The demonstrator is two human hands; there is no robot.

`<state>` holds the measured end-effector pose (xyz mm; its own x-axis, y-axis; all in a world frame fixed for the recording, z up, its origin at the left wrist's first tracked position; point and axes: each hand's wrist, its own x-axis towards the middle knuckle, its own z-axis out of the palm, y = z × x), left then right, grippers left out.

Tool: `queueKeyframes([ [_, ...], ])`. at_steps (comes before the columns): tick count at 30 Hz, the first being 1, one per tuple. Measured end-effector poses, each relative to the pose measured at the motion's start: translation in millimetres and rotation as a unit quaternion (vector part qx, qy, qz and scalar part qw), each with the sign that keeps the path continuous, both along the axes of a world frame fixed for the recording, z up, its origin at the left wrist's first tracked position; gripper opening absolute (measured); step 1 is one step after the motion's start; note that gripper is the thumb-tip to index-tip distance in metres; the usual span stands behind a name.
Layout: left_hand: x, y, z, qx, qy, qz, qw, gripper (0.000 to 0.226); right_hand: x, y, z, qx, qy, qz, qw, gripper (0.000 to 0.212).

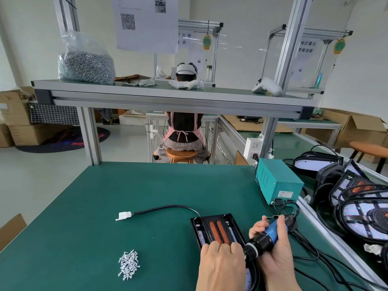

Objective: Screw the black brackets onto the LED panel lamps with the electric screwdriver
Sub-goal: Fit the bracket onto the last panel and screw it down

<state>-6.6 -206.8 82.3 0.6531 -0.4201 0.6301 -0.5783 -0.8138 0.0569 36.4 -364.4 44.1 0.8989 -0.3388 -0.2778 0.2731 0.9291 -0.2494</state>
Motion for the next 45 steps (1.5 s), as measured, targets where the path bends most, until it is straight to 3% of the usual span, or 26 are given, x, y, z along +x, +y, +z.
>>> queueKeyframes([
  [19,2.8,-1.0,-1.3,0.016,0.014,-0.012,1.0,0.032,-0.2,-1.6,-0.9,0.0,-0.002,0.008,1.0,0.038],
  [24,1.2,0.0,1.9,0.023,0.035,-0.035,0.998,0.006,0.1,-2.1,-0.9,0.002,0.002,0.008,1.0,0.038],
  [31,0.7,0.8,2.1,0.04,0.041,-0.033,0.998,0.007,0.1,-1.5,-0.6,0.001,-0.005,0.009,1.0,0.04],
  [38,-1.2,1.5,2.0,0.037,0.035,-0.015,0.999,0.031,0.6,-1.2,-0.8,0.004,-0.005,0.008,1.0,0.039],
  [41,-2.1,1.5,4.3,0.042,0.038,-0.019,0.998,0.026,1.2,-1.4,-1.2,0.005,-0.006,0.009,1.0,0.039],
  [43,-3.5,1.7,6.1,0.058,0.051,-0.022,0.997,0.009,1.6,-2.0,-2.6,0.0,-0.005,0.012,1.0,0.039],
  [45,-5.6,1.6,6.5,0.073,0.066,-0.021,0.995,0.016,1.9,-3.0,-4.2,-0.003,-0.005,0.011,1.0,0.039],
])
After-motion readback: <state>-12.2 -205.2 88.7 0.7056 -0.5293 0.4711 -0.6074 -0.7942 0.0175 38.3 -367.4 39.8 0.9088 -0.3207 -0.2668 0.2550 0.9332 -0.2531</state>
